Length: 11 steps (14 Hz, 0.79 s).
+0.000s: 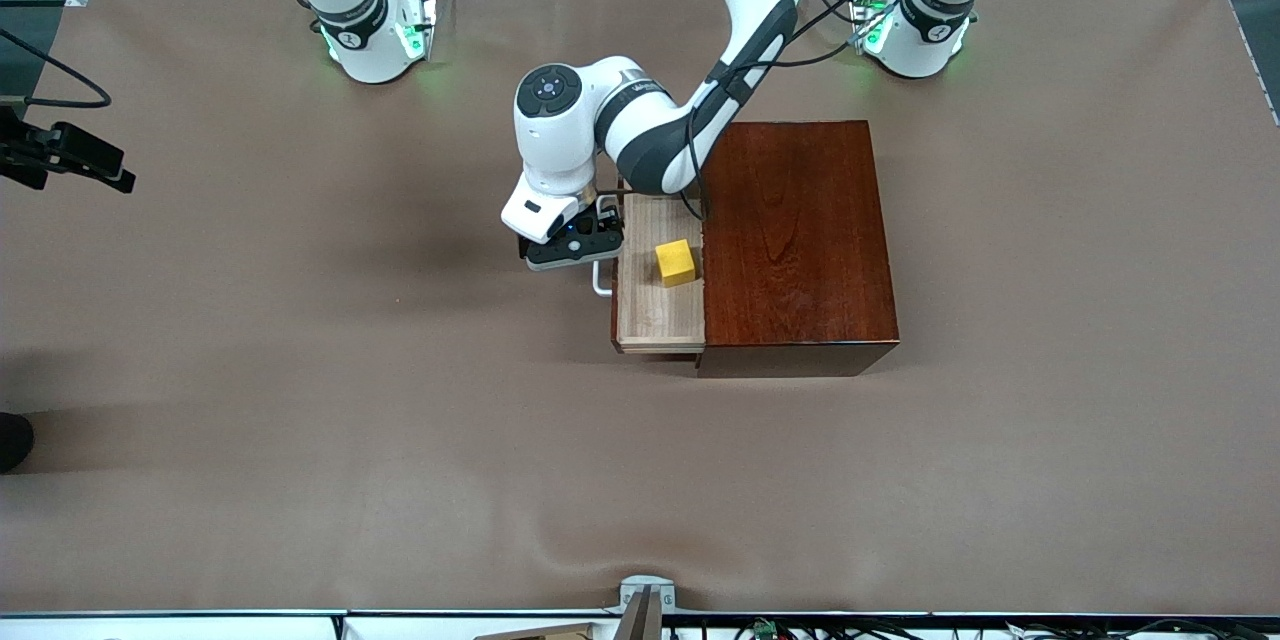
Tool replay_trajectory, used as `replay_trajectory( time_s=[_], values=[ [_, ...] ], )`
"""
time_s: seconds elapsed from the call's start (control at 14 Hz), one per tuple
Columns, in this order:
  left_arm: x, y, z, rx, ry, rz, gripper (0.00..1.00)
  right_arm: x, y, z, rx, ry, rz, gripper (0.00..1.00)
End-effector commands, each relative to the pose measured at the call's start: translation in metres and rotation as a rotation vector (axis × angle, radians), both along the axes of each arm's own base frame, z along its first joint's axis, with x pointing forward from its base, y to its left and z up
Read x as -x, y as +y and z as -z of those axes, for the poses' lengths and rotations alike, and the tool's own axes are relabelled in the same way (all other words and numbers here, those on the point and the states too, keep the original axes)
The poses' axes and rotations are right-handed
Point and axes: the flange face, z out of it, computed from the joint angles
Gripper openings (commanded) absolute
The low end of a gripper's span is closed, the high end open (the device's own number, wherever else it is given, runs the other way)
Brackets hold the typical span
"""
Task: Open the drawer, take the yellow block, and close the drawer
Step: 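Pull the drawer open by its handle with the left gripper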
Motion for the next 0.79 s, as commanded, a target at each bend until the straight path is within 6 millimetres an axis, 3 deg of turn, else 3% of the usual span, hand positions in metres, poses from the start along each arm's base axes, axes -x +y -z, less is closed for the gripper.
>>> replay_trajectory(
  time_s=[0.0, 0.21, 0.43, 0.64, 0.71],
  values=[
    [0.01, -0.024, -0.007, 0.07, -0.009, -0.017, 1.0, 0.008, -0.002, -0.003, -0.021, -0.003, 0.015, 1.0],
    [0.005, -0.019, -0.023, 0.072, -0.023, -0.025, 1.0, 0.008, -0.003, -0.003, -0.02, -0.006, 0.015, 1.0],
    [0.003, -0.012, -0.054, 0.062, -0.03, -0.03, 1.0, 0.004, -0.014, 0.0, -0.016, -0.007, 0.032, 1.0],
    [-0.002, 0.004, -0.082, 0.025, -0.016, -0.049, 1.0, -0.007, -0.018, 0.021, -0.018, 0.023, 0.037, 1.0],
    [-0.006, 0.012, -0.102, 0.017, -0.018, -0.059, 1.0, -0.013, -0.019, 0.031, -0.017, 0.04, 0.037, 1.0]
  ],
)
